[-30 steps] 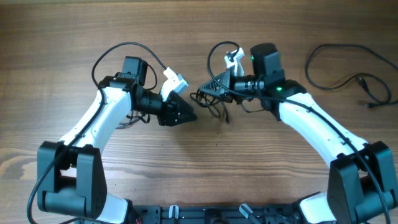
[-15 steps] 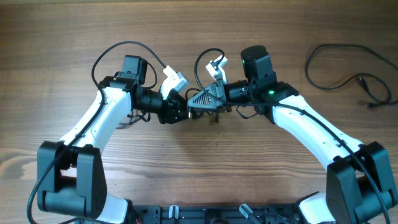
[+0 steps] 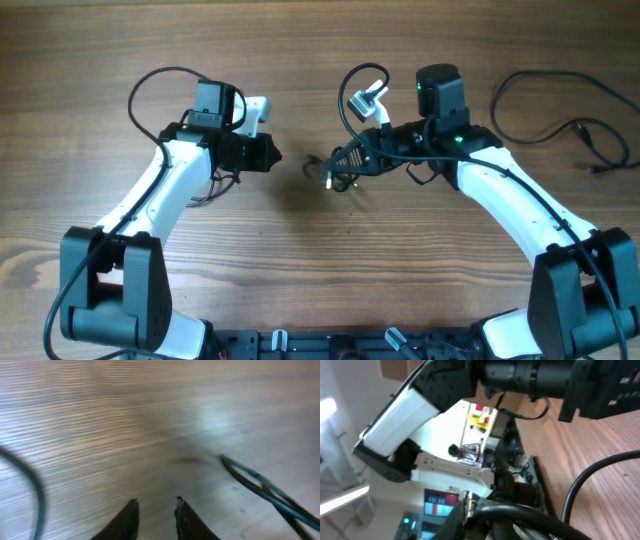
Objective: Untangle cables
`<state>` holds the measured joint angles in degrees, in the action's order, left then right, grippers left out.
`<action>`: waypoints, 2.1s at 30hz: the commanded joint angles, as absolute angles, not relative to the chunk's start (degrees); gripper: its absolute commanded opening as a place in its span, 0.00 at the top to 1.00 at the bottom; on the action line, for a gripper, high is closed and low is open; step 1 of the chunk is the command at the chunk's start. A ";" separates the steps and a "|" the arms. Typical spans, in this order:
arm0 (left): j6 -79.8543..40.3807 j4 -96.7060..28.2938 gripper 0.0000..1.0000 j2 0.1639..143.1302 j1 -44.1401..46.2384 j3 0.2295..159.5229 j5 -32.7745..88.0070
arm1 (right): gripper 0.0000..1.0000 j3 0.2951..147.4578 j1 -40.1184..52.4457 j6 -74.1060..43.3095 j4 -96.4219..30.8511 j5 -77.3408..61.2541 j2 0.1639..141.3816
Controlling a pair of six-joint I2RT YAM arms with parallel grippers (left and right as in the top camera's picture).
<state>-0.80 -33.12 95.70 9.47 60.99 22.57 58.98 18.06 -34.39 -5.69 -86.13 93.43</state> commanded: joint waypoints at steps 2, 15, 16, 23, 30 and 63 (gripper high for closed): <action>-8.23 -32.97 0.41 95.77 9.52 60.95 14.48 | 0.33 57.45 18.02 -32.95 -9.96 -71.29 93.43; -8.43 -32.51 0.11 95.77 9.47 60.95 14.48 | 0.00 57.23 18.04 -29.95 -26.72 -37.28 93.43; -8.43 -32.51 0.06 95.77 9.47 60.95 14.48 | 0.04 56.95 18.61 -29.93 -28.69 -37.32 93.43; -11.00 -32.47 0.00 95.77 9.47 60.95 10.98 | 0.00 56.90 32.58 -36.64 -43.31 -40.38 93.43; -11.00 -32.51 0.00 95.77 9.47 60.95 11.00 | 0.00 56.86 46.54 -76.62 -43.27 -24.82 93.43; -11.00 -32.73 0.00 95.77 9.50 60.95 11.03 | 0.85 71.50 -9.80 -59.53 -57.82 16.12 89.34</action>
<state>-10.44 -32.95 95.70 9.47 60.99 11.75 70.87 -6.57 -59.94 -57.82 15.75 88.27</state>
